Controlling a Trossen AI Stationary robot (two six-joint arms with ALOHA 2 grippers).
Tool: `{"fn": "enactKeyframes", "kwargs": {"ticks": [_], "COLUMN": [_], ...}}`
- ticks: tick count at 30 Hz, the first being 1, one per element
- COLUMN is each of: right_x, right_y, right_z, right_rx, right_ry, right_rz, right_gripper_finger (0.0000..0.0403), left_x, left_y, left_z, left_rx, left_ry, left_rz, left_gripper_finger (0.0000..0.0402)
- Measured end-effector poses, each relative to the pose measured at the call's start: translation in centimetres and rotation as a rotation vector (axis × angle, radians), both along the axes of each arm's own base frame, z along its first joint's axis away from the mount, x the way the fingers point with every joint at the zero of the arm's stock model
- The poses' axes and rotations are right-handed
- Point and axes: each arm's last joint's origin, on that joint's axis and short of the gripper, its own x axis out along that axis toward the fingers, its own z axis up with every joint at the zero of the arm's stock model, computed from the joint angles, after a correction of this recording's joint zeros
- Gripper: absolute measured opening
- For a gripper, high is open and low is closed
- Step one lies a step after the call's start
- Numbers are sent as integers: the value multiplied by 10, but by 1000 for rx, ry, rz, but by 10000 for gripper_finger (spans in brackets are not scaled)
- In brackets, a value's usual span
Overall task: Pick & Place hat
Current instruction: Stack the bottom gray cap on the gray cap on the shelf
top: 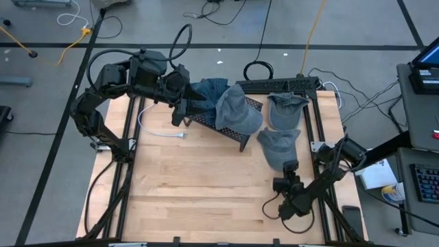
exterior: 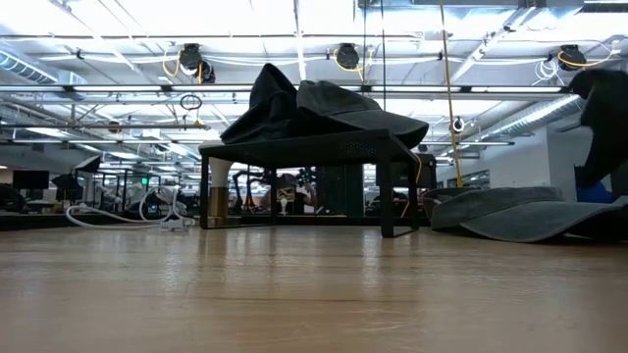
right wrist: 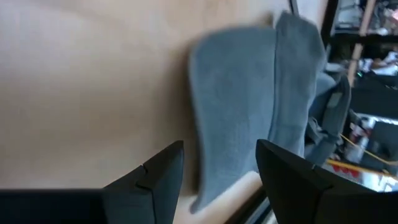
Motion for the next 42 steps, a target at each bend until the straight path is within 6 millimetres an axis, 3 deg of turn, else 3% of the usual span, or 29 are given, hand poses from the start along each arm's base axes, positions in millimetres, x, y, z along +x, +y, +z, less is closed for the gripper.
{"fn": "enactKeyframes", "kwargs": {"ticks": [9,12,17,22,25,32,42], "right_x": [-8,-7,-4,-4,-5,-9,-21], "right_y": [-31,-31,-29,-29,-27,-10,2], "right_z": [-23,-24,-14,13,39,97,168], "right_rx": [-38,-47,-65,-123,-141,45,160], "right_ry": [41,23,-1,-23,-15,-55,-13], "right_rz": [-46,-26,-22,-68,-73,163,546], "right_gripper_finger": [173,131,26,10,5,3,3], "left_x": [-1,-1,-2,-2,-3,-4,-5], "left_y": [0,0,0,0,1,9,11], "left_z": [-1,-3,-4,-5,-5,-5,-5], "left_rx": [-4,-6,-9,-37,-64,-127,-151], "left_ry": [16,31,51,56,57,56,55], "left_rz": [0,1,1,13,30,55,33], "left_gripper_finger": [244,244,244,244,244,244,244]}}
